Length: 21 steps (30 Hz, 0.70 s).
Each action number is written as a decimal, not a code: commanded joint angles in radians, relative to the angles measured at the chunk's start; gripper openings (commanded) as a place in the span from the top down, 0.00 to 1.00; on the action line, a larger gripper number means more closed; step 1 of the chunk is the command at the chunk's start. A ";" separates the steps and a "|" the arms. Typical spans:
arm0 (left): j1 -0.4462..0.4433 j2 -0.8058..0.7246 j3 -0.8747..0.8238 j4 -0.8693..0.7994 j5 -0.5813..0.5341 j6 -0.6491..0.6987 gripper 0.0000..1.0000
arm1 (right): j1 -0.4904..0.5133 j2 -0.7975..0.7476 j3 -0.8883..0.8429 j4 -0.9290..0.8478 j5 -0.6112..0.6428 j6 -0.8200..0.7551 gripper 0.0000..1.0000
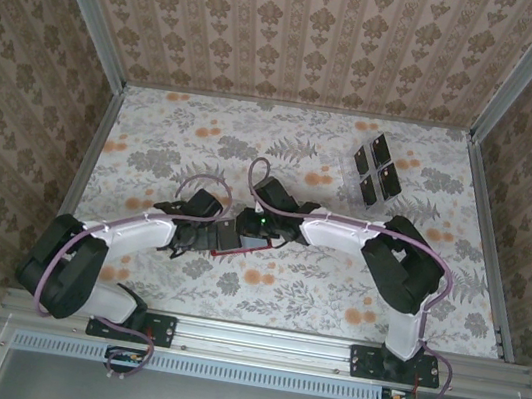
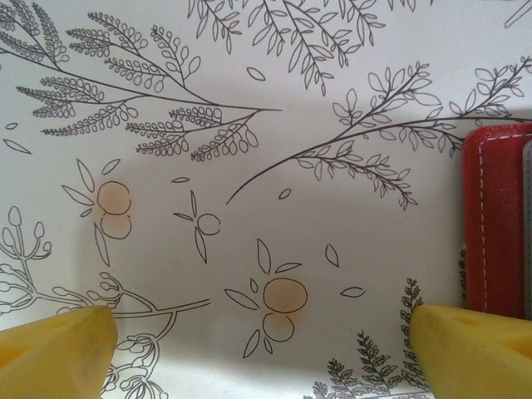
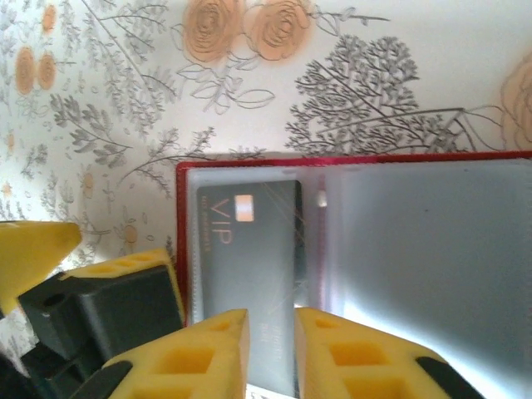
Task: Put the credit cards into the card holder
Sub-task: Insert the credit card into the card slot.
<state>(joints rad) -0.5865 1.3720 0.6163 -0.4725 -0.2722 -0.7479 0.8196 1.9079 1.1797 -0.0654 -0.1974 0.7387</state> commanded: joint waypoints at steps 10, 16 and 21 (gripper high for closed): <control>0.053 -0.025 0.045 -0.056 -0.003 0.062 0.00 | -0.005 -0.016 -0.164 0.042 0.056 0.049 0.95; 0.054 -0.025 0.053 -0.054 0.006 0.075 0.00 | 0.022 -0.097 -0.280 0.096 0.087 0.158 0.98; 0.054 -0.022 0.054 -0.043 0.020 0.100 0.00 | 0.066 -0.143 -0.278 0.093 0.112 0.178 0.98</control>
<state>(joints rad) -0.5415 1.3659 0.6464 -0.4946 -0.2676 -0.6830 0.8600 1.7985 0.9092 0.0547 -0.1265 0.8772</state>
